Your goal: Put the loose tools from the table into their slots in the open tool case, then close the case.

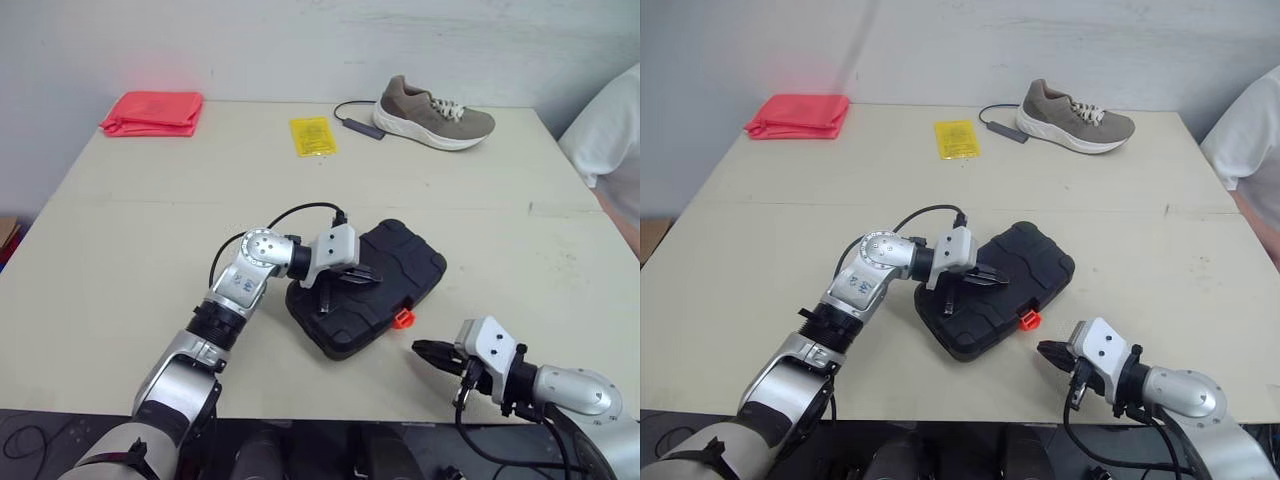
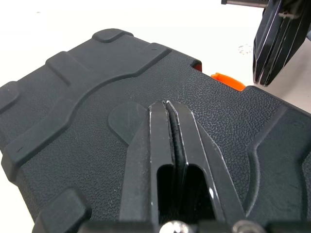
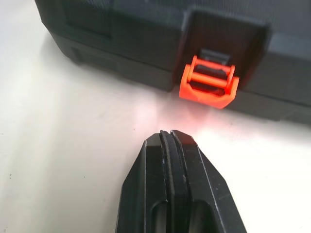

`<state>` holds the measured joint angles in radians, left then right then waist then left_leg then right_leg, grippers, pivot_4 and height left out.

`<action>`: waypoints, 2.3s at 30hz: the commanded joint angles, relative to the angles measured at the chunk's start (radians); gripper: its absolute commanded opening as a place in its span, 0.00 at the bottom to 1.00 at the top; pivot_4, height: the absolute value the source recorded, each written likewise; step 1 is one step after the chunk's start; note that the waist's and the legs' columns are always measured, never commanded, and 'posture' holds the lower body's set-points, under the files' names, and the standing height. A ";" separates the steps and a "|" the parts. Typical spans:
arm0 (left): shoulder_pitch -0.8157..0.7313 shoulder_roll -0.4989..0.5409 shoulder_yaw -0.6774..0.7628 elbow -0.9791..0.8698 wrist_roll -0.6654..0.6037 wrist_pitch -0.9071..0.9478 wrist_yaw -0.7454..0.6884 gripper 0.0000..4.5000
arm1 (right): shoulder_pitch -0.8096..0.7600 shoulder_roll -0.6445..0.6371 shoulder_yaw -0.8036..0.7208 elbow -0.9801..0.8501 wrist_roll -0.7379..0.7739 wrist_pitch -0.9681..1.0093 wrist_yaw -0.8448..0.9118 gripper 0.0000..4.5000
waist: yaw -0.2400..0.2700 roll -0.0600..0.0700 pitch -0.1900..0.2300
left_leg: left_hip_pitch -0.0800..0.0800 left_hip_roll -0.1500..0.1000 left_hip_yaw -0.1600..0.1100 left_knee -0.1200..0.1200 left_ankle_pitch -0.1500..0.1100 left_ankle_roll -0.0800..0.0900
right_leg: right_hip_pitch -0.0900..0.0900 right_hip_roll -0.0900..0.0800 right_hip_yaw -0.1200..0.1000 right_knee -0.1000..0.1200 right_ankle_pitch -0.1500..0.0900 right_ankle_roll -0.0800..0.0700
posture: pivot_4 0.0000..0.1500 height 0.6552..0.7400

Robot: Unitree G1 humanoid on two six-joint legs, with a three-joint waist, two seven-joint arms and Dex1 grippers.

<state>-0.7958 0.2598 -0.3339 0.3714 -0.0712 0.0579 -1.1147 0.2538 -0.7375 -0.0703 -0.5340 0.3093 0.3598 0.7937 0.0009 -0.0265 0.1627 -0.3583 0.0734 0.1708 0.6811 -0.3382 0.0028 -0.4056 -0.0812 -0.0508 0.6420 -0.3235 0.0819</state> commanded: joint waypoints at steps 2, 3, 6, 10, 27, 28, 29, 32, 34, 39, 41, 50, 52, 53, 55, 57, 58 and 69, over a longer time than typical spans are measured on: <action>0.020 0.005 -0.049 0.054 0.060 0.009 0.007 0.00 | -0.073 0.057 0.067 0.054 -0.033 0.005 -0.043 0.00 | 0.000 0.000 0.000 | 0.000 0.000 0.000 0.000 0.000 0.000 | 0.000 0.000 0.000 0.000 0.000 0.000 | 1.00 1.00; 0.019 0.012 -0.063 0.064 0.079 -0.009 0.006 0.00 | -0.096 0.074 0.084 0.079 -0.039 -0.001 -0.047 0.00 | 0.000 0.001 0.000 | 0.000 0.000 0.000 0.000 0.000 0.000 | 0.000 0.000 0.000 0.000 0.000 0.000 | 1.00 1.00; 0.019 0.012 -0.075 0.080 0.091 -0.011 0.001 0.00 | -0.141 0.114 0.100 0.122 -0.032 -0.002 -0.055 0.00 | 0.001 0.002 -0.001 | 0.000 0.000 -0.001 0.000 0.000 0.000 | 0.000 0.000 0.000 0.000 0.000 0.000 | 1.00 1.00; 0.013 0.004 -0.083 0.118 0.097 -0.035 0.006 0.00 | -0.188 0.127 0.125 0.146 -0.050 -0.055 -0.028 0.00 | 0.001 0.003 -0.002 | 0.001 0.000 -0.002 0.000 0.000 0.001 | 0.002 -0.001 0.000 -0.001 0.000 0.000 | 1.00 1.00; 0.057 0.012 -0.130 0.209 0.124 -0.108 -0.049 0.00 | -0.282 0.041 0.044 0.023 0.001 0.007 0.031 0.00 | -0.006 0.014 -0.011 | 0.006 0.001 -0.005 -0.002 -0.005 0.006 | 0.011 -0.001 0.001 -0.005 0.000 0.000 | 1.00 1.00; 0.058 0.011 -0.131 0.212 0.126 -0.112 -0.048 0.00 | -0.287 0.035 0.043 0.027 0.000 0.010 0.036 0.00 | -0.007 0.015 -0.012 | 0.006 0.002 -0.005 -0.002 -0.005 0.006 | 0.011 -0.001 0.001 -0.005 0.000 0.000 | 1.00 1.00; 0.059 0.012 -0.132 0.215 0.128 -0.117 -0.046 0.00 | -0.295 0.029 0.041 0.031 0.000 0.014 0.041 0.00 | -0.007 0.016 -0.013 | 0.006 0.002 -0.005 -0.002 -0.005 0.006 | 0.011 -0.001 0.001 -0.005 0.000 0.000 | 1.00 1.00; 0.064 0.019 -0.132 0.226 0.135 -0.137 -0.040 0.00 | -0.328 0.025 0.038 0.027 0.023 0.046 0.049 0.00 | -0.010 0.018 -0.014 | 0.007 0.002 -0.005 -0.003 -0.005 0.006 | 0.011 0.000 0.001 -0.006 0.000 -0.001 | 1.00 1.00; 0.065 0.023 -0.132 0.236 0.142 -0.150 -0.034 0.00 | -0.342 0.023 0.037 0.025 0.036 0.062 0.054 0.00 | -0.013 0.017 -0.016 | 0.007 0.003 -0.005 -0.003 -0.005 0.005 | 0.011 0.000 0.001 -0.006 0.000 -0.001 | 1.00 1.00; 0.060 0.016 -0.098 0.254 0.125 -0.187 -0.009 0.00 | -0.340 -0.005 0.014 0.033 0.050 0.066 0.076 0.00 | -0.009 0.017 -0.024 | 0.008 0.003 -0.005 -0.006 -0.006 0.005 | 0.013 0.001 0.000 -0.010 0.000 -0.001 | 1.00 1.00; 0.053 0.004 -0.044 0.238 0.064 -0.228 -0.011 0.00 | -0.325 -0.026 -0.031 0.028 0.076 0.067 0.091 0.00 | -0.005 0.018 -0.024 | 0.008 0.003 -0.006 -0.008 -0.006 0.005 | 0.013 0.000 0.000 -0.011 0.000 -0.001 | 1.00 1.00; 0.079 0.171 0.222 0.061 -0.171 -0.199 -0.082 0.58 | -0.157 -0.186 -0.439 0.101 0.162 -0.027 0.283 0.42 | -0.016 0.012 -0.009 | 0.006 0.005 -0.005 -0.015 -0.002 0.001 | 0.009 0.003 0.000 -0.014 0.002 -0.004 | 1.00 1.00; 0.116 0.255 0.285 0.019 -0.188 -0.157 -0.064 0.78 | -0.115 -0.213 -0.523 0.148 0.150 -0.055 0.320 0.63 | -0.017 0.011 -0.004 | 0.005 0.005 -0.005 -0.017 0.000 -0.001 | 0.007 0.004 -0.001 -0.014 0.002 -0.005 | 1.00 1.00; 0.137 0.301 0.320 0.000 -0.204 -0.119 -0.057 0.88 | -0.090 -0.225 -0.561 0.171 0.139 -0.077 0.341 0.74 | -0.016 0.009 -0.002 | 0.005 0.006 -0.005 -0.017 0.001 -0.004 | 0.007 0.004 -0.001 -0.015 0.001 -0.005 | 1.00 1.00; 0.191 0.404 0.394 -0.016 -0.222 -0.062 -0.052 1.00 | -0.048 -0.242 -0.625 0.225 0.107 -0.127 0.373 0.98 | -0.016 0.008 0.000 | 0.004 0.007 -0.005 -0.017 0.003 -0.008 | 0.006 0.004 -0.002 -0.015 0.001 -0.006 | 1.00 1.00; 0.239 0.484 0.439 -0.010 -0.189 -0.049 -0.004 1.00 | -0.031 -0.248 -0.659 0.266 0.084 -0.173 0.378 0.99 | -0.019 0.006 0.001 | 0.003 0.007 -0.003 -0.018 0.003 -0.008 | 0.004 0.004 -0.001 -0.016 0.001 -0.005 | 1.00 1.00; 0.267 0.525 0.459 0.018 -0.157 -0.075 0.032 1.00 | -0.031 -0.248 -0.673 0.286 0.076 -0.189 0.371 0.99 | -0.020 0.005 0.002 | 0.003 0.007 -0.001 -0.019 0.003 -0.008 | 0.003 0.003 -0.001 -0.016 0.001 -0.005 | 1.00 1.00; 0.456 0.608 0.588 0.008 -0.179 -0.086 0.137 1.00 | -0.090 -0.235 -0.633 0.372 0.036 -0.288 0.309 0.99 | -0.025 0.004 0.003 | 0.002 0.007 0.003 -0.019 0.002 -0.007 | -0.003 -0.003 0.001 -0.014 0.002 -0.004 | 1.00 1.00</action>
